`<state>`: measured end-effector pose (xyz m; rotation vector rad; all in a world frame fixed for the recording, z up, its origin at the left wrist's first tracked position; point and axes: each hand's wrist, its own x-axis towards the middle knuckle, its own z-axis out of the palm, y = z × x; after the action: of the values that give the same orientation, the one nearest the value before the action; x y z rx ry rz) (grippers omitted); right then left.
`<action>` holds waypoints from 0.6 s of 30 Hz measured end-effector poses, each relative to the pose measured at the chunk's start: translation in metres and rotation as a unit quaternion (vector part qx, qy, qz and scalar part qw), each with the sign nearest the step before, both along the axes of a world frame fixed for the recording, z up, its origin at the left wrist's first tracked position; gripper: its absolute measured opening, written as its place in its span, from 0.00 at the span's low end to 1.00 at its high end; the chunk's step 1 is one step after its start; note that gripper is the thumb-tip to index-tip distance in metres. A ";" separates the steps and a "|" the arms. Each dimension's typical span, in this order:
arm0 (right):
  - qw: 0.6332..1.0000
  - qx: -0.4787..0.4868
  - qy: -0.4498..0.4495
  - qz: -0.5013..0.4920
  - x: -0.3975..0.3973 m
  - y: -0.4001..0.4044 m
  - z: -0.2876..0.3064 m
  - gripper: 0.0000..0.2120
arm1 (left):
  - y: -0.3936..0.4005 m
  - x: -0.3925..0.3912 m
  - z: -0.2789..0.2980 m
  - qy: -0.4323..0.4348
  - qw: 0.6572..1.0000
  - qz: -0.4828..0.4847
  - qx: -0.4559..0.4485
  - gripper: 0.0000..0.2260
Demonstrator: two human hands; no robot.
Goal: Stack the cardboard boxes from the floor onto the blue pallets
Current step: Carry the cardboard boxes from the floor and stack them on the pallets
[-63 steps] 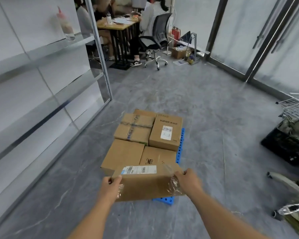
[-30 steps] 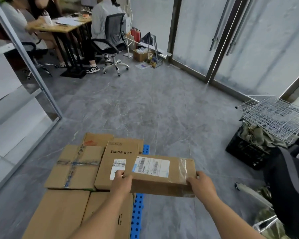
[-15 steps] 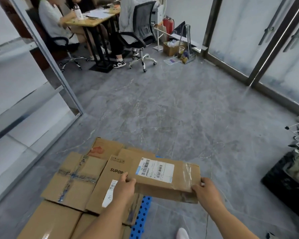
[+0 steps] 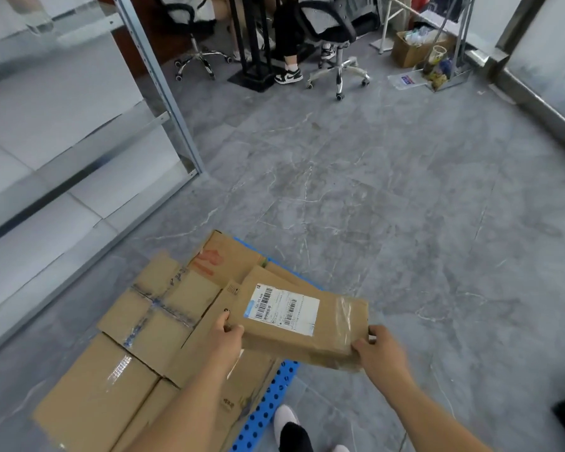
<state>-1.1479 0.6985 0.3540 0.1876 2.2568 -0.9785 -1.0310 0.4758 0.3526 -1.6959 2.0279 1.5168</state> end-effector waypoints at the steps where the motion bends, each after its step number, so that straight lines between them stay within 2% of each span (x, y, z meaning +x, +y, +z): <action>1: 1.000 0.001 -0.002 0.006 -0.003 -0.008 -0.001 0.15 | -0.007 -0.002 -0.001 0.000 1.000 0.004 0.001 0.23; 9: 0.998 0.044 -0.030 0.040 -0.021 -0.068 -0.014 0.05 | -0.074 -0.024 -0.016 -0.035 0.999 -0.013 -0.020 0.22; 18: 0.999 0.017 -0.013 0.037 -0.066 -0.145 -0.043 0.05 | -0.160 -0.078 -0.056 -0.041 0.998 -0.025 -0.046 0.20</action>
<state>-1.2141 0.5531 0.3112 0.1307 2.2423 -0.8951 -1.1094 0.3157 0.2963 -1.6947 2.1109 1.3361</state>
